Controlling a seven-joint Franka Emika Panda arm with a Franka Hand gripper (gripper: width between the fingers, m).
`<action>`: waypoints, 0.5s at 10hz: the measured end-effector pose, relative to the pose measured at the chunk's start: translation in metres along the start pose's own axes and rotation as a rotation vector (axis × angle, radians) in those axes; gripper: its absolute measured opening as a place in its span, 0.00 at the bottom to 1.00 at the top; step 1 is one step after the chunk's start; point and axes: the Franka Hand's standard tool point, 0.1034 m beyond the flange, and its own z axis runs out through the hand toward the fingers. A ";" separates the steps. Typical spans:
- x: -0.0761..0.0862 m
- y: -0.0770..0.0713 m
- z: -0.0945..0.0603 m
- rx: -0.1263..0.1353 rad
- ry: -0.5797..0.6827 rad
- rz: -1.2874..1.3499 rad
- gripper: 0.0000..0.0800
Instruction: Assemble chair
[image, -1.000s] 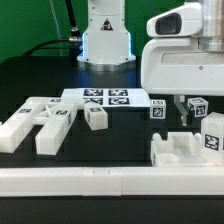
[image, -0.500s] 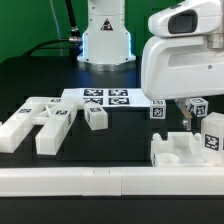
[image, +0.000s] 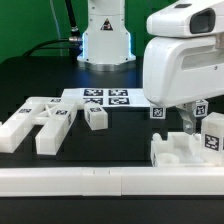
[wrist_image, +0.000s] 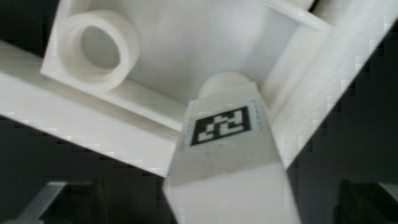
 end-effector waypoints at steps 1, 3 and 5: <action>0.000 0.001 0.000 -0.001 0.000 -0.003 0.81; 0.000 0.001 0.000 -0.001 -0.001 0.000 0.48; 0.000 0.001 0.000 0.000 0.000 0.044 0.36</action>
Offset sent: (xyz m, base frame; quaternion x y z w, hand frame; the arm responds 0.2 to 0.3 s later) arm 0.0000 0.0000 0.0000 0.0000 0.0000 0.0650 0.9979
